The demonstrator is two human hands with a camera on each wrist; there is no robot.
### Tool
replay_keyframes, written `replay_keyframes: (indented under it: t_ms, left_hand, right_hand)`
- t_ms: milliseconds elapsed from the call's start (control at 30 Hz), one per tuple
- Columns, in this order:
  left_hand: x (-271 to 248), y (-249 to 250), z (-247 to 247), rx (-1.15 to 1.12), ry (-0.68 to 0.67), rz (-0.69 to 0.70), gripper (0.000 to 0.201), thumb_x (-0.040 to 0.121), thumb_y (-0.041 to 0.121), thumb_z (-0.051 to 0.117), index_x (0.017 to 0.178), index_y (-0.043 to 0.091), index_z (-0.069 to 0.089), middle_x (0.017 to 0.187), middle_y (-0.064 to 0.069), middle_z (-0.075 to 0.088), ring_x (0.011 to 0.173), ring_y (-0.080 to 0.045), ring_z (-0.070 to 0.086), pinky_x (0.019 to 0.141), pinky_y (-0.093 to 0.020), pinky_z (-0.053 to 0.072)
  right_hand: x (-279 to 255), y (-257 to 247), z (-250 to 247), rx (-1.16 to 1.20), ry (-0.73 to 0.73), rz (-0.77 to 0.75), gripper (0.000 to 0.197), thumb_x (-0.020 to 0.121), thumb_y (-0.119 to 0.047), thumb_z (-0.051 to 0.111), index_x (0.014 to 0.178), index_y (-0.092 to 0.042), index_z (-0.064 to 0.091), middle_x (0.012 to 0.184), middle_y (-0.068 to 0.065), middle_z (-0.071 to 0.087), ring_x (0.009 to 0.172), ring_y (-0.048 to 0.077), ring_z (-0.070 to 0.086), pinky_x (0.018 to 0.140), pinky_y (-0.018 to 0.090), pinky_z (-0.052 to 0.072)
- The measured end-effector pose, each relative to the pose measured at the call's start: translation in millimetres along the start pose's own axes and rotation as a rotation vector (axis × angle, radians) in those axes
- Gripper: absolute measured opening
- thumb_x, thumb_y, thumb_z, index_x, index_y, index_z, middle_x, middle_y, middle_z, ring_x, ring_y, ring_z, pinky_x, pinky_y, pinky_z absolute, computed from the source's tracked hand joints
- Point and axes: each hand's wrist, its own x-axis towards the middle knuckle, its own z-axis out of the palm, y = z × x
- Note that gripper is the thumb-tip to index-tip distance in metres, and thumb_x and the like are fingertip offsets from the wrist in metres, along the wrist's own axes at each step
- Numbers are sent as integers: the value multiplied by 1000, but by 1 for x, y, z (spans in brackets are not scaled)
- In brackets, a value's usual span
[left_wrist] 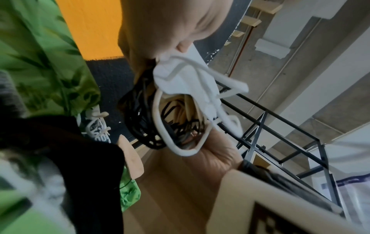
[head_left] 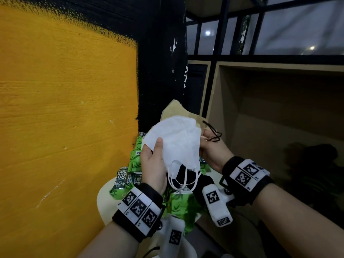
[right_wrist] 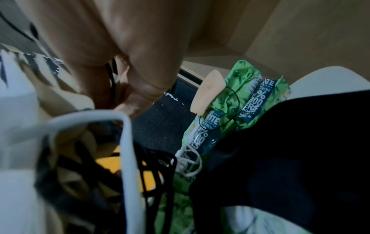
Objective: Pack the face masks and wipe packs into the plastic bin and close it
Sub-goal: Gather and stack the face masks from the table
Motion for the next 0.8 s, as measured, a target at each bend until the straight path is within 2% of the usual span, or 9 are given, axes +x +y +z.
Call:
replay_keyframes:
  t_ms: [67,167,267,400,500,567,633,700,800]
  left_hand:
    - [-4,3,2,-14,-21,-8,20,100,13,41,110,14,59,118,-11,65,105,-27,64,93,-41,52]
    - [-5,5,1,38,-24,37,19,99,11,42,106,19,59,112,-6,67,101,-23,65,89,-39,54]
    - [-3,8,-3,96,-3,74,18,98,9,45,106,18,59,110,-4,67,102,-24,65,89,-39,54]
    - [-1,7,-10,187,-39,80,21,97,10,49,116,11,58,119,-9,66,110,-26,64,94,-41,52]
    - [-3,3,-9,296,-109,87,13,95,10,52,105,12,60,110,-8,68,104,-26,65,94,-44,52]
    - [-5,1,-9,342,-157,94,12,95,9,52,101,16,61,102,1,69,96,-15,67,86,-31,56]
    - [-7,0,-11,365,-188,97,13,95,11,52,99,19,61,100,6,69,91,-6,67,80,-20,55]
    - [-7,0,-14,358,-166,92,13,95,12,52,104,17,60,108,0,68,100,-12,66,87,-26,54]
    - [-2,1,-19,224,-105,33,18,97,10,47,110,12,60,118,-12,66,108,-27,64,94,-42,52]
  right_hand:
    - [-7,3,1,-13,-62,13,29,86,12,49,113,4,56,87,9,67,79,21,65,63,29,55]
    - [-13,1,0,-56,-111,69,32,84,11,52,113,-2,59,82,1,72,72,12,69,62,26,57]
    - [-9,-9,-8,-59,23,60,34,83,-2,58,117,1,55,74,1,65,62,10,61,60,25,50]
    - [-4,-30,-12,-242,143,-85,22,90,-10,51,107,-19,59,102,-6,66,92,10,59,82,21,44]
    - [-2,-40,-2,-341,21,-127,32,93,-8,50,124,-13,55,100,-8,62,90,1,58,81,9,46]
    - [2,-41,5,-454,-61,-95,36,92,-7,52,127,-13,53,91,-6,64,80,-1,60,84,17,47]
    - [5,-37,6,-576,-46,-92,29,88,-12,59,112,-25,65,80,4,70,71,1,63,87,30,49]
    - [5,-31,3,-644,47,-88,19,81,-19,66,81,-38,72,79,10,74,75,9,63,96,44,45]
    - [0,-25,-2,-454,142,-60,26,84,-2,62,68,-23,64,101,23,68,73,17,60,70,34,51]
